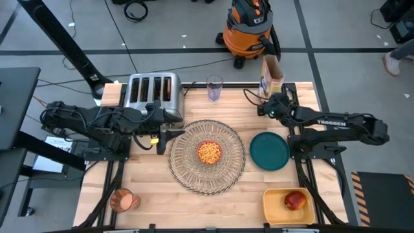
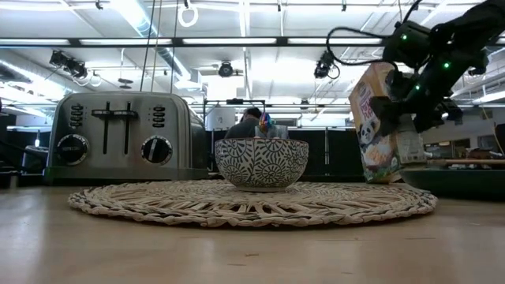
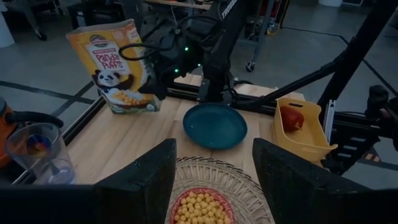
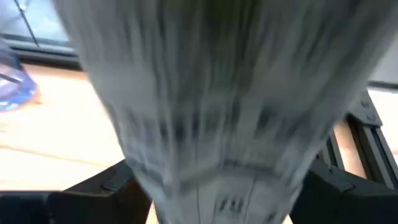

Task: Arrange a breakfast setting
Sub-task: Pour the cereal into the red bowl

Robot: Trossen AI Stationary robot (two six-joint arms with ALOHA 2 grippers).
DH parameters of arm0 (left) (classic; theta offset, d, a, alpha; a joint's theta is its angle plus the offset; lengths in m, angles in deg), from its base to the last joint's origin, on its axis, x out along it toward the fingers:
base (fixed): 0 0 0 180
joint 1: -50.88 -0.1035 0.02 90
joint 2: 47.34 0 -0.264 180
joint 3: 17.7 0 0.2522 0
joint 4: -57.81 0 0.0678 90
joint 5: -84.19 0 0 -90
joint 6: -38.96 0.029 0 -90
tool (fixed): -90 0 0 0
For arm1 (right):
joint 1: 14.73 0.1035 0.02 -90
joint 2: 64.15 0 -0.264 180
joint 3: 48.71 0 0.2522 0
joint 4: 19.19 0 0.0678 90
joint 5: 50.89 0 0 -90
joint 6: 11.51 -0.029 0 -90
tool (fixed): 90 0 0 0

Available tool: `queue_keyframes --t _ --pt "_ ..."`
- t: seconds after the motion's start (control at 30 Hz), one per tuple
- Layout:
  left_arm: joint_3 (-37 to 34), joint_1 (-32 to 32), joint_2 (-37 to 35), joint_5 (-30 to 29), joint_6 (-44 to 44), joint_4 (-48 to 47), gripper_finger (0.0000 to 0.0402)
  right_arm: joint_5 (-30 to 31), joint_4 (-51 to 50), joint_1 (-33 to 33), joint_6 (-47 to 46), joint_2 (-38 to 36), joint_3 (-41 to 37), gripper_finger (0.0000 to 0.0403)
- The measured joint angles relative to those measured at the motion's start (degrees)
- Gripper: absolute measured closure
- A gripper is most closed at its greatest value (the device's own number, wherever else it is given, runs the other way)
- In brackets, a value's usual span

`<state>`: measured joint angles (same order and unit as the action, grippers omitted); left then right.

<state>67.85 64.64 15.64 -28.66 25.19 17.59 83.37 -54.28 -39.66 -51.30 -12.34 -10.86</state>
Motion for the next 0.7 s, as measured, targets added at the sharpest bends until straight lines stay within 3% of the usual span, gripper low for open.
queue_keyframes --t 0.23,0.47,0.7 --pt "0.0 -0.1 0.0 0.0 -0.7 0.0 0.0184 6.3 0.7 5.8 2.6 -0.6 -0.9 0.0086" --pt "0.0 -0.1 0.0 0.0 -1.0 -0.1 0.0184 14.9 8.4 13.7 1.5 -0.8 -6.3 0.0092" --pt "0.0 -0.1 0.0 0.0 -1.1 -0.7 0.0184 16.1 5.2 18.6 -1.5 -1.2 -5.3 0.0094"
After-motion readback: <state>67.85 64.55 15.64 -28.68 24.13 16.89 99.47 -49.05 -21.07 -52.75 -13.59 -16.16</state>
